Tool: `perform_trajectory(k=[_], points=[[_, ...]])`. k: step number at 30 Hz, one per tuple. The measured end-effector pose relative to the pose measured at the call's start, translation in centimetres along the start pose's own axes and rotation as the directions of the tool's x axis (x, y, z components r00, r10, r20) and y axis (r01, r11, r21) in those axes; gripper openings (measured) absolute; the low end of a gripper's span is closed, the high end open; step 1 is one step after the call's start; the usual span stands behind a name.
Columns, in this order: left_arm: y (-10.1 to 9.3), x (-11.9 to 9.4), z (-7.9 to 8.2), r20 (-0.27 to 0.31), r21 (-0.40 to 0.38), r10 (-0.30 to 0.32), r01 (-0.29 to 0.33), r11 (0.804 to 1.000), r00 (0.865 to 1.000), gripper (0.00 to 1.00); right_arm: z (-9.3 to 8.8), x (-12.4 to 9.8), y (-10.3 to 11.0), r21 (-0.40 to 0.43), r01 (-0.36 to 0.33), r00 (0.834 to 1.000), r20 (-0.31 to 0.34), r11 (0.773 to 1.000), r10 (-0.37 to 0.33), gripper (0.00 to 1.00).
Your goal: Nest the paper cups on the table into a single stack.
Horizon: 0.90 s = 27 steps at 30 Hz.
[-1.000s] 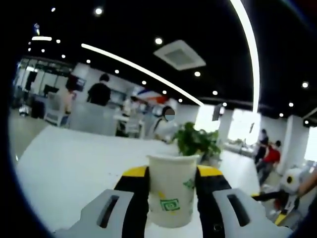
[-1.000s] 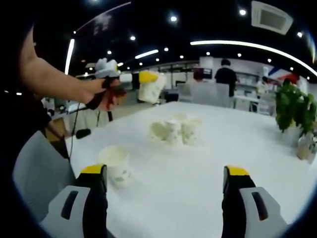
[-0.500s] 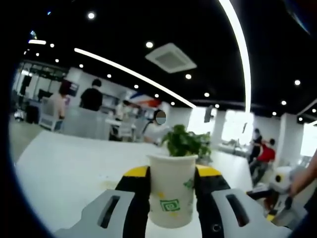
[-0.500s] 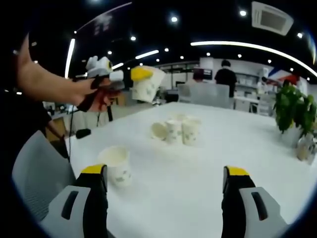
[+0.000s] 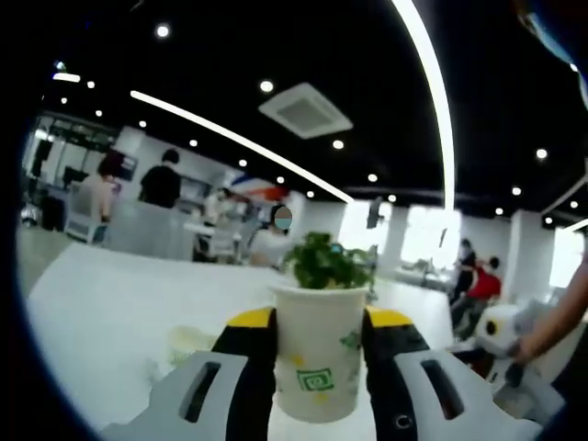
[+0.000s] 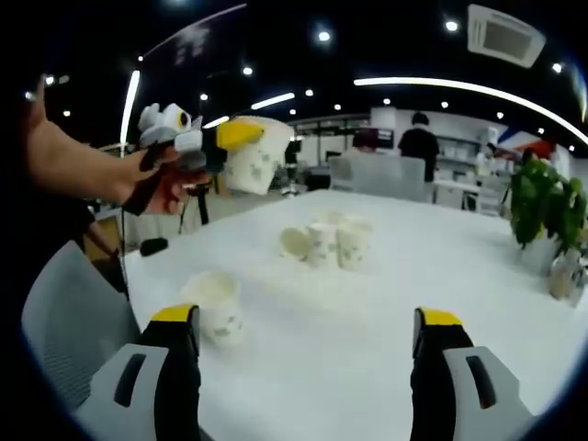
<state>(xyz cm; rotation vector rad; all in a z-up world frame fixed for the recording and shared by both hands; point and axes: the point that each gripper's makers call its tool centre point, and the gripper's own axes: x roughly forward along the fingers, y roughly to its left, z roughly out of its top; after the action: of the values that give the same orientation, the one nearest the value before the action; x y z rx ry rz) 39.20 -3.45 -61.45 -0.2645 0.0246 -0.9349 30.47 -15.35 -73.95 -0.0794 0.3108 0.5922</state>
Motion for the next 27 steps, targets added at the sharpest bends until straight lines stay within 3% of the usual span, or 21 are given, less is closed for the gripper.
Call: perform_trajectory(k=[13,27], points=[[-2.9,-1.7,-0.3,0.030,-0.038,-0.046,0.047,0.998,0.998,0.34,-0.2,0.0,0.1,0.000,0.002,1.000,-0.005,1.000,-0.002,0.94],[-5.4,-2.9,-0.9,0.026,-0.018,-0.090,0.090,0.996,0.996,0.35,-0.2,0.0,0.2,0.001,-0.005,1.000,-0.008,1.000,0.005,0.94]])
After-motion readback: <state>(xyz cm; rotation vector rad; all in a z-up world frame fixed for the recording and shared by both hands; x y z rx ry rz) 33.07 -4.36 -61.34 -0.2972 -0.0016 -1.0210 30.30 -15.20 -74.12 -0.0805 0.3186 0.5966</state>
